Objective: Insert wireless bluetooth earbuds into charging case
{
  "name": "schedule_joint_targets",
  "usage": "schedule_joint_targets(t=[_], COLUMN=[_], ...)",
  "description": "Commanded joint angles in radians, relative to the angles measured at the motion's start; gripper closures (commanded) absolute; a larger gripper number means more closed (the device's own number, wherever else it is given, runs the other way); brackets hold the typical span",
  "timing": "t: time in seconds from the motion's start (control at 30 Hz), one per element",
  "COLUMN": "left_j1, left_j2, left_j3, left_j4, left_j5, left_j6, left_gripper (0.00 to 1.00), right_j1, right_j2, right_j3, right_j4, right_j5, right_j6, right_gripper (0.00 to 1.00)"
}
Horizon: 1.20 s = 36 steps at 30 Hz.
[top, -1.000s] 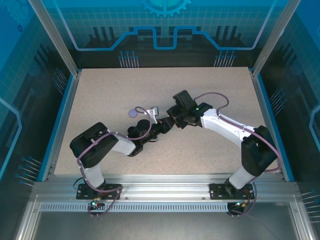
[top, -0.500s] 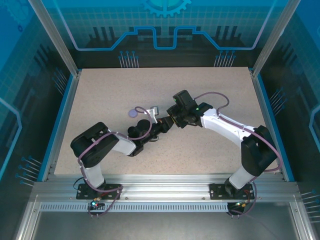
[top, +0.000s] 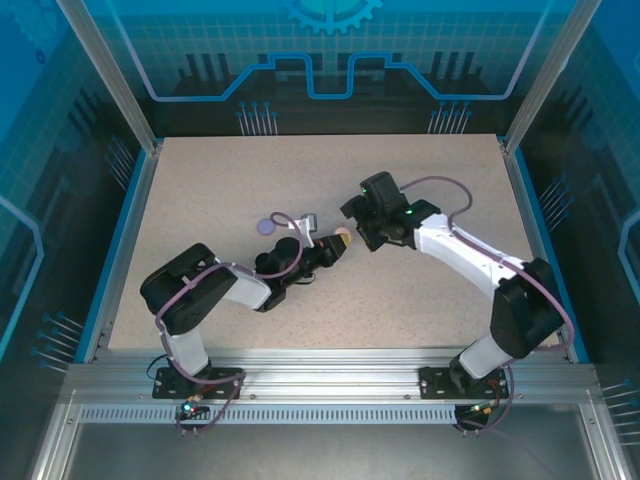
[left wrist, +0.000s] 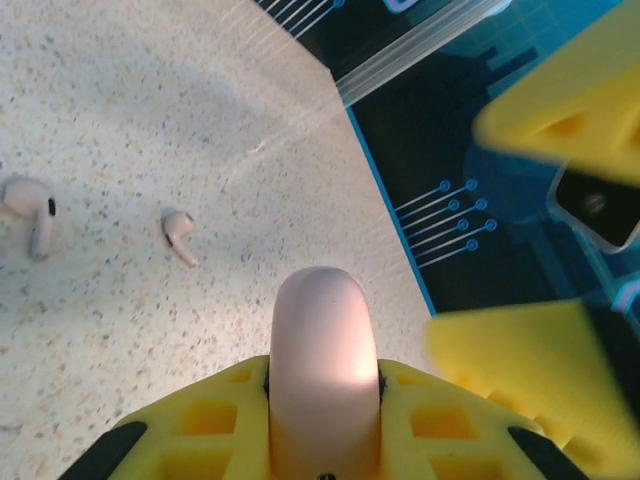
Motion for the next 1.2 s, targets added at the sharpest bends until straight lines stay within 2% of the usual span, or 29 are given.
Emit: schedule_joint_targets(t=[0.0, 0.17, 0.27, 0.43, 0.53, 0.8, 1.17], left_j1=[0.045, 0.118, 0.153, 0.191, 0.199, 0.199, 0.2], left_j2=[-0.074, -0.141, -0.194, -0.259, -0.292, -0.343, -0.338], left_j3=[-0.003, 0.021, 0.036, 0.07, 0.096, 0.143, 0.169], left_j4=[-0.058, -0.174, -0.251, -0.356, -0.431, -0.572, -0.588], left_j5=[0.133, 0.385, 0.494, 0.661, 0.734, 0.817, 0.828], left_j6=[0.025, 0.092, 0.14, 0.206, 0.247, 0.328, 0.341], left_gripper=[1.0, 1.0, 1.0, 1.0, 1.0, 1.0, 1.0], right_j1=[-0.056, -0.14, -0.177, -0.179, -0.171, -0.166, -0.123], right_j2=[-0.097, -0.188, -0.239, -0.29, -0.323, -0.378, -0.344], right_j3=[0.012, -0.105, -0.203, -0.302, -0.35, -0.409, -0.394], right_j4=[-0.043, 0.033, 0.167, 0.319, 0.346, 0.381, 0.39], right_j5=[-0.002, -0.121, -0.26, -0.505, -0.568, -0.65, -0.659], right_j6=[-0.143, -0.38, -0.549, -0.765, -0.816, -0.838, -0.839], right_gripper=[0.25, 0.25, 0.26, 0.27, 0.28, 0.29, 0.32])
